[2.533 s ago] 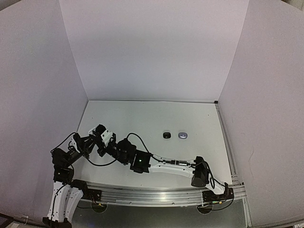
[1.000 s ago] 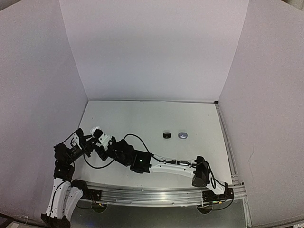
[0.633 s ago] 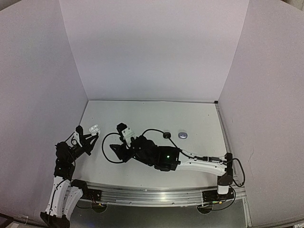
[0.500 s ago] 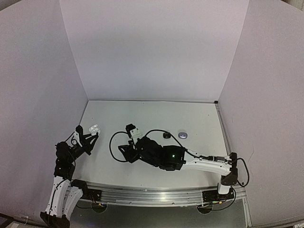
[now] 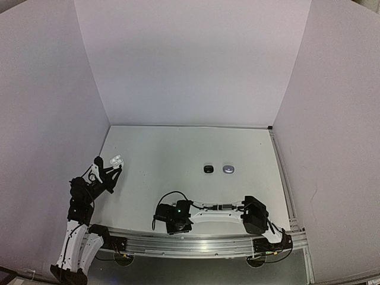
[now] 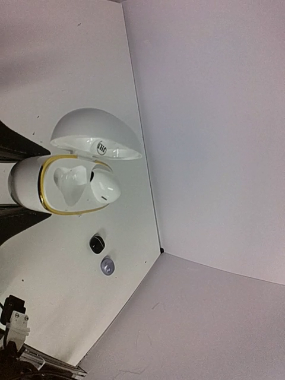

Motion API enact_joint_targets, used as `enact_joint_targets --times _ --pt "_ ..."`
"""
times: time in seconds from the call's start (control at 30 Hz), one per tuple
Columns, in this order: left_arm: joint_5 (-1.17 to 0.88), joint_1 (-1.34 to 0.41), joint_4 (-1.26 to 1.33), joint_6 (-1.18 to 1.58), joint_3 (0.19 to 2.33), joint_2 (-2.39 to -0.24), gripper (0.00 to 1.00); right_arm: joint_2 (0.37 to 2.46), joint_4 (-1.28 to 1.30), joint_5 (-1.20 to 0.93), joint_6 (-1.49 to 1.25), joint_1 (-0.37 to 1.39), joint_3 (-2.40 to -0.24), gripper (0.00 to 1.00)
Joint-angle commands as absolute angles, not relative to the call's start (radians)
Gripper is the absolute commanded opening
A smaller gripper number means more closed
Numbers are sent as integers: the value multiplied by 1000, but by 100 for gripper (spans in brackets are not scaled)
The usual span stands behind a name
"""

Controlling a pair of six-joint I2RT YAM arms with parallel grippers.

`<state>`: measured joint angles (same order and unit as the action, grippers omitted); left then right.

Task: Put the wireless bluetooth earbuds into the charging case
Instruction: Pick up the left earbud from the corner of the board.

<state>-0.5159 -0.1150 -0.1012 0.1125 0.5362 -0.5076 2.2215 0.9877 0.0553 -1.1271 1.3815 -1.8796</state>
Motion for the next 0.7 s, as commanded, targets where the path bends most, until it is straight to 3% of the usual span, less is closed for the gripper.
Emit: enact_joint_targets --times 0.0,0.23,0.47,0.67 --pt "-495 -116 -49 94 548 -554 0 2220 1045 -38 -1228 1379 -1888 39" --pt "-502 -116 -6 31 544 -641 0 2305 1043 -152 -1240 1378 -1917 40" --pt "-536 -116 55 2 522 -690 0 2320 1040 -105 -1279 1342 -1898 41" --pt "-530 -116 56 -26 508 -676 0 2284 1038 -87 -1292 1327 -1810 34"
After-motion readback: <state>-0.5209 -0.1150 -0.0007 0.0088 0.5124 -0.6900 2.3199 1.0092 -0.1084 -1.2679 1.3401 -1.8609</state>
